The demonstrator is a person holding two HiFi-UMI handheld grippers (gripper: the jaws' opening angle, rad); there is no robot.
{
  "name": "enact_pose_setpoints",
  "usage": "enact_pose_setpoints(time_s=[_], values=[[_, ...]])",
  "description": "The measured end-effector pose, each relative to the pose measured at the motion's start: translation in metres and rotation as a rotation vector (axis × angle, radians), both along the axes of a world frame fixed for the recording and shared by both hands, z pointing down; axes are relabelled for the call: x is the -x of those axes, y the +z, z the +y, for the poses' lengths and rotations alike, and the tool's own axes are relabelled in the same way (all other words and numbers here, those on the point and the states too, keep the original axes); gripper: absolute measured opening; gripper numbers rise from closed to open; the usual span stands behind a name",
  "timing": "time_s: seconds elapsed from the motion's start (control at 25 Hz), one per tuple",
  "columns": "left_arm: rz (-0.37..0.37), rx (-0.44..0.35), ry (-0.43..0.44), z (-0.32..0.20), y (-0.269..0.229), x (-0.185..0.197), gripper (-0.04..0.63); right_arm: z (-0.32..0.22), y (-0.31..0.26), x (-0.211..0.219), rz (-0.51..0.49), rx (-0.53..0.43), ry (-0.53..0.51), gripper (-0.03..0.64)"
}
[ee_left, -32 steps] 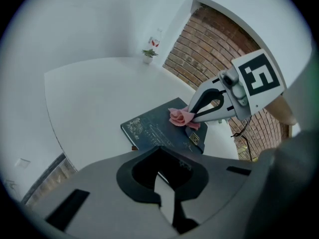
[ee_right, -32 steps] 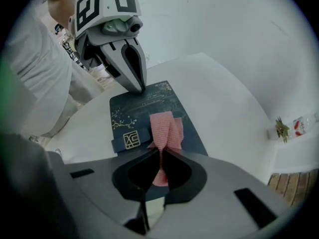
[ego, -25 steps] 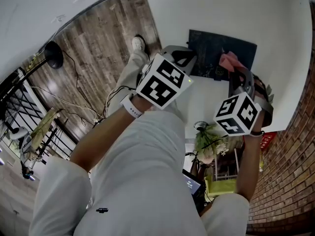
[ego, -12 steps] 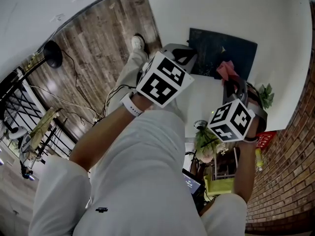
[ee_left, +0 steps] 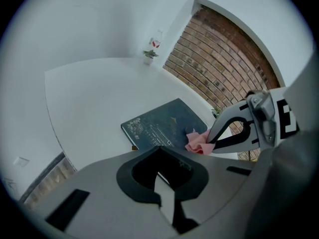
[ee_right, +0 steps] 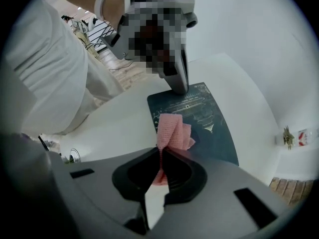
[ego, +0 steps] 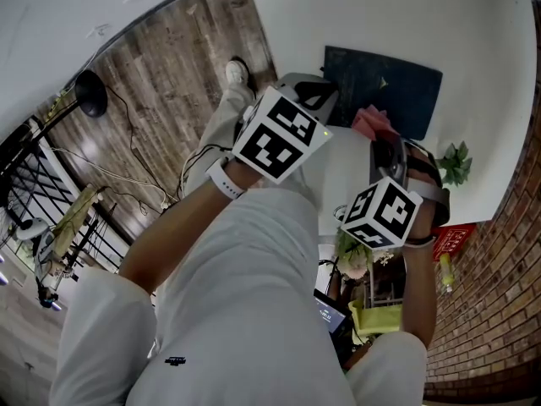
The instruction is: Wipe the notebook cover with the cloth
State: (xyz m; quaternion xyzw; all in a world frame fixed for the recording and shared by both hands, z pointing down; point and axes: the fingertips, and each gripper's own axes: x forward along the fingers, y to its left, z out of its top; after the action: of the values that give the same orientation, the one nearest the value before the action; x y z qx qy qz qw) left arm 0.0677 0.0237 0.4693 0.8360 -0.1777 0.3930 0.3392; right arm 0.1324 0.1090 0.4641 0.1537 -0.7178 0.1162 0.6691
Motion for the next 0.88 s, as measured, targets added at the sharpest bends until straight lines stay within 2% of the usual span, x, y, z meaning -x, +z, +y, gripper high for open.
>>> enact_pose_setpoints(time_s=[0.28, 0.4, 0.88], values=[[0.005, 0.008, -0.007, 0.0, -0.002, 0.001, 0.019, 0.015, -0.006, 0.021, -0.074, 0.061, -0.03, 0.029], [0.011, 0.015, -0.02, -0.001, -0.003, 0.003, 0.019, 0.011, -0.016, 0.024, -0.097, 0.055, -0.024, 0.029], [0.014, 0.005, -0.061, -0.013, -0.008, 0.019, 0.019, -0.079, -0.049, 0.027, -0.138, -0.211, -0.018, 0.029]])
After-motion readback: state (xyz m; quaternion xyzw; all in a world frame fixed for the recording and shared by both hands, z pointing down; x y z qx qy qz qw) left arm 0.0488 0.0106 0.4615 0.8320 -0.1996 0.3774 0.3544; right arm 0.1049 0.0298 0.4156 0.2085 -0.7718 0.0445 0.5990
